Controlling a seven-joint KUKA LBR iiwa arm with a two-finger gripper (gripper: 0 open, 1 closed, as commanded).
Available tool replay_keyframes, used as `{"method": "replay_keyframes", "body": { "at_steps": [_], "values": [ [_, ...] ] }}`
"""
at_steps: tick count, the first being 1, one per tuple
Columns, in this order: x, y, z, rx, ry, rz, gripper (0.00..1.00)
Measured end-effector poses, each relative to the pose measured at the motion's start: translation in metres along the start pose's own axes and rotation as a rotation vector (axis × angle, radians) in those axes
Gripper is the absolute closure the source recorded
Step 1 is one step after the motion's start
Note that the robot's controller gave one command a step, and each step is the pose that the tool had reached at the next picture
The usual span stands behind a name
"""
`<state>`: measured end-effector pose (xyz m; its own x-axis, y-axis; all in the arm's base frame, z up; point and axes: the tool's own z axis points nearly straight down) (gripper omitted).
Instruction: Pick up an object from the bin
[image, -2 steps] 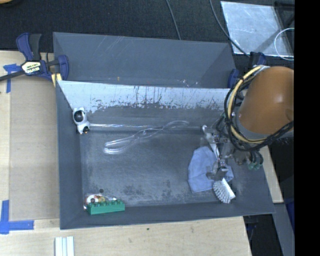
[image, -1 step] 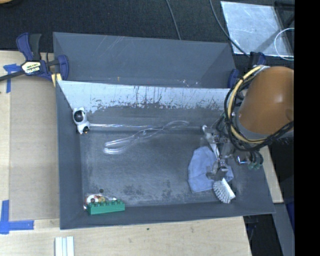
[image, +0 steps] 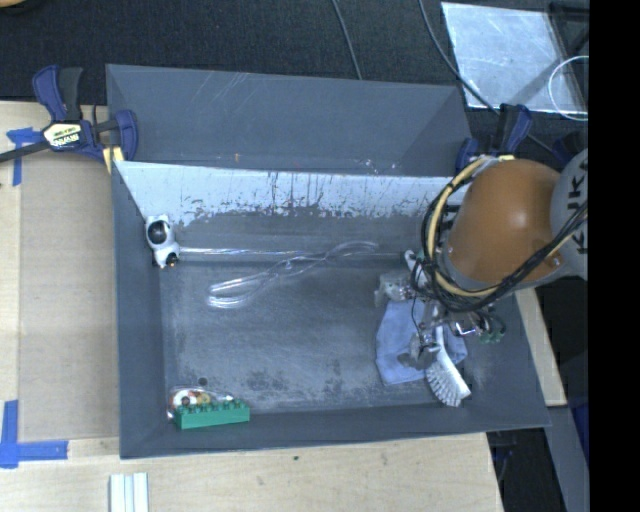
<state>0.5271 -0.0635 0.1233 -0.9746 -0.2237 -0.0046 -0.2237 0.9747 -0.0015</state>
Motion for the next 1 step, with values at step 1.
{"method": "replay_keyframes", "body": {
  "at_steps": [1],
  "values": [
    [0.0173, 0.0083, 0.0094, -0.001, 0.002, 0.139, 0.0]
  ]
}}
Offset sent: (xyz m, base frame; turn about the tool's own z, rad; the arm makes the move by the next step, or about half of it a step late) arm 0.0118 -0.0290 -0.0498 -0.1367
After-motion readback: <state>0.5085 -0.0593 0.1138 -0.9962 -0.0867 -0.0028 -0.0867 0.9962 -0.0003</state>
